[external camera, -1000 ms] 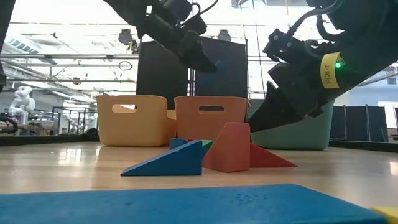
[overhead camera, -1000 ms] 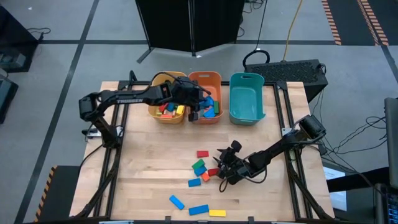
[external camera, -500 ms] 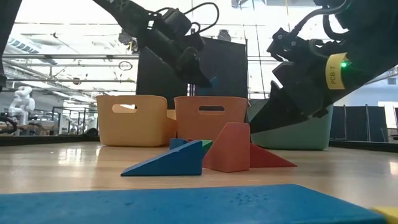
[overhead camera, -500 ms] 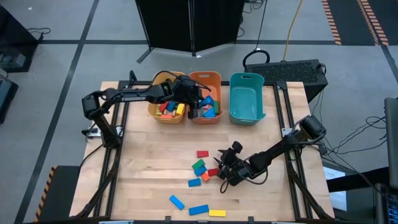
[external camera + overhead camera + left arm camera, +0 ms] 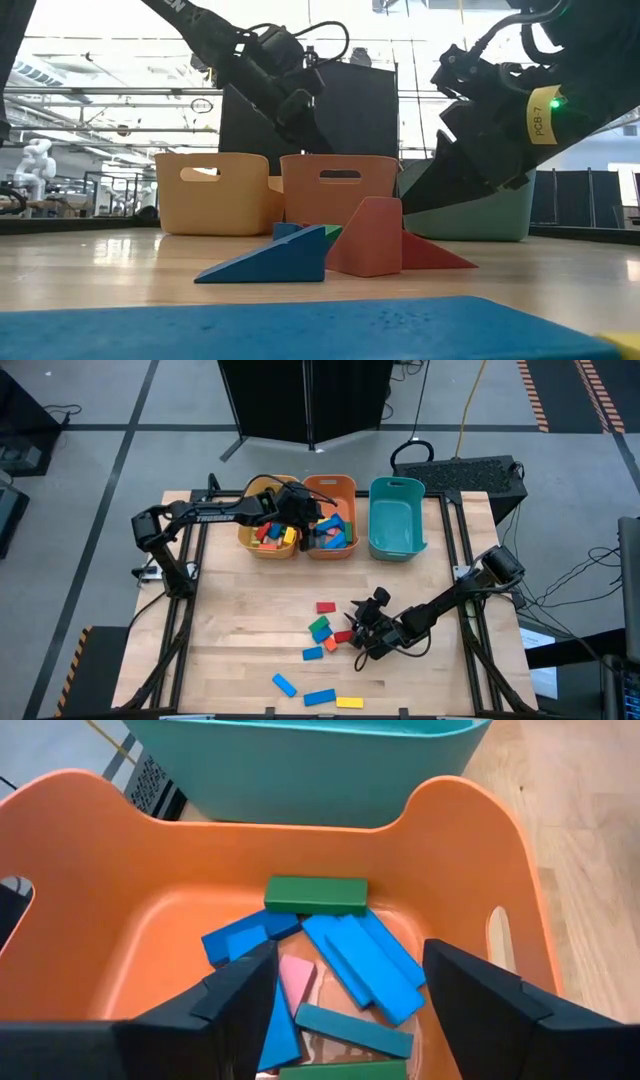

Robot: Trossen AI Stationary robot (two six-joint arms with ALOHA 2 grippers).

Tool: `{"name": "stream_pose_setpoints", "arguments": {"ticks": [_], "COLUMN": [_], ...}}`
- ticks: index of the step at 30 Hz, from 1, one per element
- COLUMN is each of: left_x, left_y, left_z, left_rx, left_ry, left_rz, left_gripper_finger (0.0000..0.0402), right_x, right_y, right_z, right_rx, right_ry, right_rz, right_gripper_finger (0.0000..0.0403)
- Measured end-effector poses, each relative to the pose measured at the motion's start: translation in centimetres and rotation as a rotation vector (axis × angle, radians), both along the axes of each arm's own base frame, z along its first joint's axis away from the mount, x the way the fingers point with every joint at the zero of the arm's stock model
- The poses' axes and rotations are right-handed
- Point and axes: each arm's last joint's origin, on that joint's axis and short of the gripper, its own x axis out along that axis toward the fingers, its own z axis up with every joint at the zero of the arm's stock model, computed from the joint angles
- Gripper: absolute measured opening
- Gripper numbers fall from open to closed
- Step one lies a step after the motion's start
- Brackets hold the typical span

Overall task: Sort blocks by size
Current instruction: Put the blue rectangle block into the orange bin

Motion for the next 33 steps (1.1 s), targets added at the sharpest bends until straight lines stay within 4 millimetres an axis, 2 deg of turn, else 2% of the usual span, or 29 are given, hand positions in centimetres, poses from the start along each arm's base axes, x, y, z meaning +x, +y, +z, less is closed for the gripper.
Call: {"name": "stream_pose_setpoints", "arguments": {"ticks": [7,11,14,19,22,27,33], "left_x": [-0.1,-0.4,-0.4,-0.1,0.1,0.0,-0.4], "left_y": [-0.1,-0.6,-1.6,-4.1,-5.8,-8.0,-9.1], "left_z": [-0.2,-0.5,-0.8,-1.1,-0.9,0.5,2.2], "left_rx": [-0.036,-0.138,-0.223,-0.254,-0.231,-0.120,-0.019], "left_ry": [0.020,0.045,0.074,0.139,0.160,0.152,0.119], "left_rz": [0.009,-0.036,-0.097,-0.171,-0.224,-0.226,-0.199], "left_gripper_finger": [0.0253,0.0253,0.0253,0.0253,0.0253,0.0253,0.0253], "right_x": [0.0,0.0,-0.1,-0.1,-0.1,-0.1,-0.1], "right_y": [0.0,0.0,-0.1,-0.1,-0.1,-0.1,-0.1], "right_z": [0.0,0.0,-0.1,-0.1,-0.1,-0.1,-0.1], "right_rx": [0.001,-0.001,-0.006,-0.007,-0.005,-0.004,0.001], "right_ry": [0.000,0.003,0.013,0.017,0.016,0.016,0.013], "right_rz": [0.000,0.000,0.001,-0.001,-0.003,-0.004,-0.008], "right_gripper_finger": [0.0180,0.0180,0.0180,0.0180,0.0180,0.0180,0.0180]}}
